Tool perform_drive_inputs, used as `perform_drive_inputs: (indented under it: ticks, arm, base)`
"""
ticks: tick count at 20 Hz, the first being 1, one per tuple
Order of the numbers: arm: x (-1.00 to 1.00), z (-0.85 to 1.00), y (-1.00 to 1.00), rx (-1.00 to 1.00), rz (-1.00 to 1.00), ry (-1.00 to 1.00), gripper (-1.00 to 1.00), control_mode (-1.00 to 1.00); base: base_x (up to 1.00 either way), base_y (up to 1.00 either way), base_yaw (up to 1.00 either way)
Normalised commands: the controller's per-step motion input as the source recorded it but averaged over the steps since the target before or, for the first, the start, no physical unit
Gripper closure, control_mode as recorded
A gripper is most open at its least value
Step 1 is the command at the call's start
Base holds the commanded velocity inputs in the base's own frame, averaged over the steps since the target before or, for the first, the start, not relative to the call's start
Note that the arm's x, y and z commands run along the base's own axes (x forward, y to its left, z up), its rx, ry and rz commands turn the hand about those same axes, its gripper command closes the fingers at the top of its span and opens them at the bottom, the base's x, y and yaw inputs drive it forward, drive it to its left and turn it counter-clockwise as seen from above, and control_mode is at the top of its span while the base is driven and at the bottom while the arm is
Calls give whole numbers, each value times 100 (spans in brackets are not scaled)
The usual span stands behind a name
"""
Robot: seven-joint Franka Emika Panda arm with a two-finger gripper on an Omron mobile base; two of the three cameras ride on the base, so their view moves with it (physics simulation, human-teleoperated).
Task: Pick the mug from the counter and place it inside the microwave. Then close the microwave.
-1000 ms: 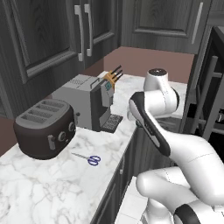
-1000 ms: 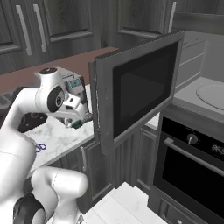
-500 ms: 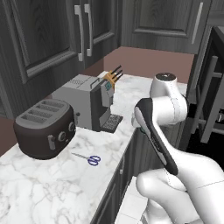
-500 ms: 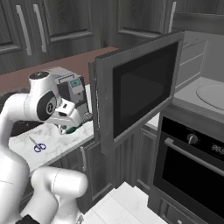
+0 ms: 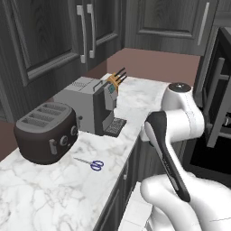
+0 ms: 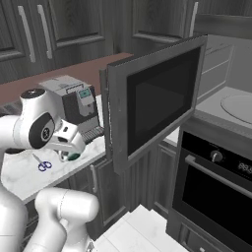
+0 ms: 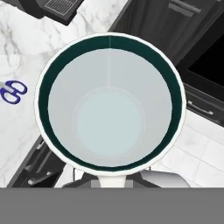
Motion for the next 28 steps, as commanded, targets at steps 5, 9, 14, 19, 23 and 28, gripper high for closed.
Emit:
perform_drive_inputs:
  ticks: [5, 9, 14, 19, 23, 28]
  arm:
    - [-35, 0, 0, 0, 0, 0, 100, -100]
    - [-23, 3, 0, 0, 0, 0, 100, -100]
    - [-9, 1, 0, 0, 0, 0, 100, -100]
    - [0, 0, 0, 0, 0, 0, 100, -100]
    - [-7, 1, 0, 7, 0, 0, 100, -100]
    - [-19, 3, 0, 5, 0, -2, 100, -100]
  base:
    - [0, 0, 0]
    - [0, 0, 0]
    - [0, 0, 0]
    - [0, 0, 0]
    - [0, 0, 0]
    - [0, 0, 0]
